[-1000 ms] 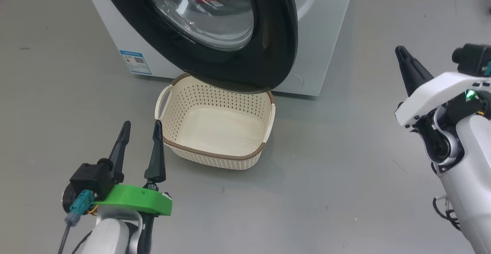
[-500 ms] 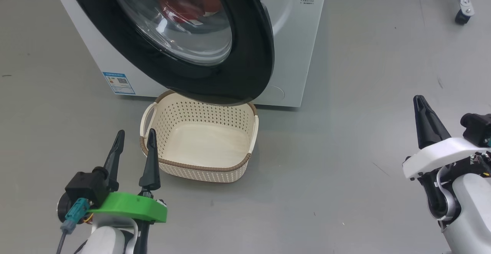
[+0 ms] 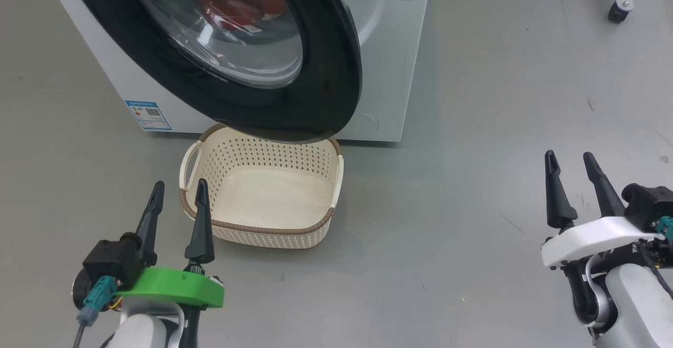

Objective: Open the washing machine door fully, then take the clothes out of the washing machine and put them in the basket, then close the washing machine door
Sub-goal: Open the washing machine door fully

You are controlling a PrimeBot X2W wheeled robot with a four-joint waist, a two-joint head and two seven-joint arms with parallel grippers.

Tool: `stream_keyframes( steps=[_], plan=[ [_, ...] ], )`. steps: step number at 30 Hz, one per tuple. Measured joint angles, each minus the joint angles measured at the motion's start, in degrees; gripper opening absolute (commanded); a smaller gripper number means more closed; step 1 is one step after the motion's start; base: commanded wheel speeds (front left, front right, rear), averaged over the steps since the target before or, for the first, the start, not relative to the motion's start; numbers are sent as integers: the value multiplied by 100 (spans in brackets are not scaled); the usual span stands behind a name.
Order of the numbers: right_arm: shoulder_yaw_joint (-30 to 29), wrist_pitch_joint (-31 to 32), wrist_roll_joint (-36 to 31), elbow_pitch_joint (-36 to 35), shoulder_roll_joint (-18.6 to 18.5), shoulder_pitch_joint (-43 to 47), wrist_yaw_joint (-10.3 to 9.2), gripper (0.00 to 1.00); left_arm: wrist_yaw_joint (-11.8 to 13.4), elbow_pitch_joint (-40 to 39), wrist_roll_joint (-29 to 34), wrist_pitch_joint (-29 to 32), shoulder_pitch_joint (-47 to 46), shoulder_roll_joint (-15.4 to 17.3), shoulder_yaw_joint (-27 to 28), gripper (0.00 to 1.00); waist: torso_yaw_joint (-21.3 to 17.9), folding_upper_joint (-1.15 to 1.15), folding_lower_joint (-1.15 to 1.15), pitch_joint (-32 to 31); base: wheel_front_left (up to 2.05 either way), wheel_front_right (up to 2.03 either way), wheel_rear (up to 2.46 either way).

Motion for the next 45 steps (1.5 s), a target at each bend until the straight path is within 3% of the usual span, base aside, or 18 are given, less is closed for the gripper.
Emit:
stream_keyframes(
  steps=[3, 45],
  plan=[
    [-8, -23, -59, -69, 38, 83, -64, 100, -2, 0, 2, 0, 0, 0, -8, 100, -8, 0, 0, 3, 0, 0, 0],
    [-162, -75, -311, -502, 163, 424, -78, 100, -9, 29, 4, 0, 1, 0, -78, 100, 39, 0, 0, 38, 0, 0, 0]
  ],
)
